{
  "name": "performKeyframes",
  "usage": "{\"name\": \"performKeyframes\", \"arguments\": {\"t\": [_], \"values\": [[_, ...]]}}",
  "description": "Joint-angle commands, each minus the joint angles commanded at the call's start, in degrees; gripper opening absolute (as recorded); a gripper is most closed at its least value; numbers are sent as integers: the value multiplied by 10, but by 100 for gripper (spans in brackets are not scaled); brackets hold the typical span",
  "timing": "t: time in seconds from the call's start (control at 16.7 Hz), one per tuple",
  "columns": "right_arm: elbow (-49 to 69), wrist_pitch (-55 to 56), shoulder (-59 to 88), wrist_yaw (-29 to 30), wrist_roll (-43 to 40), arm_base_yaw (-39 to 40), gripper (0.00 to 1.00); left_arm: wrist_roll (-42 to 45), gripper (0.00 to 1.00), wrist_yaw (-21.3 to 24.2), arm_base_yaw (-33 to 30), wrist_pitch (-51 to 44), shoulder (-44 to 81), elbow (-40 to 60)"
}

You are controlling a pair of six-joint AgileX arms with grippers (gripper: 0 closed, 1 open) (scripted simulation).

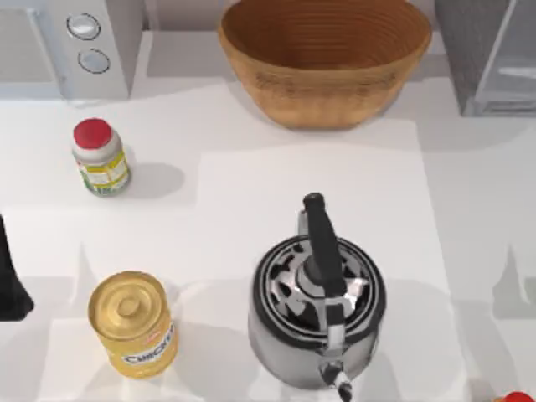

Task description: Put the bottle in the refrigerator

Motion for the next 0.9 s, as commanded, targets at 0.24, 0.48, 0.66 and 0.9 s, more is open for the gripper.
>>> {"name": "performKeyframes", "arguments": {"t": [0.24, 0.48, 0.66, 0.9], "values": [[1, -8, 18, -18, -14, -13, 100, 0, 100, 0, 0, 0, 0, 0], [17, -57, 126, -121, -105, -81, 100, 0, 100, 0, 0, 0, 0, 0], [47, -110, 261, -242, -221, -153, 100, 0, 100, 0, 0, 0, 0, 0], [110, -182, 473, -412, -427, -258, 100, 0, 100, 0, 0, 0, 0, 0]]}}
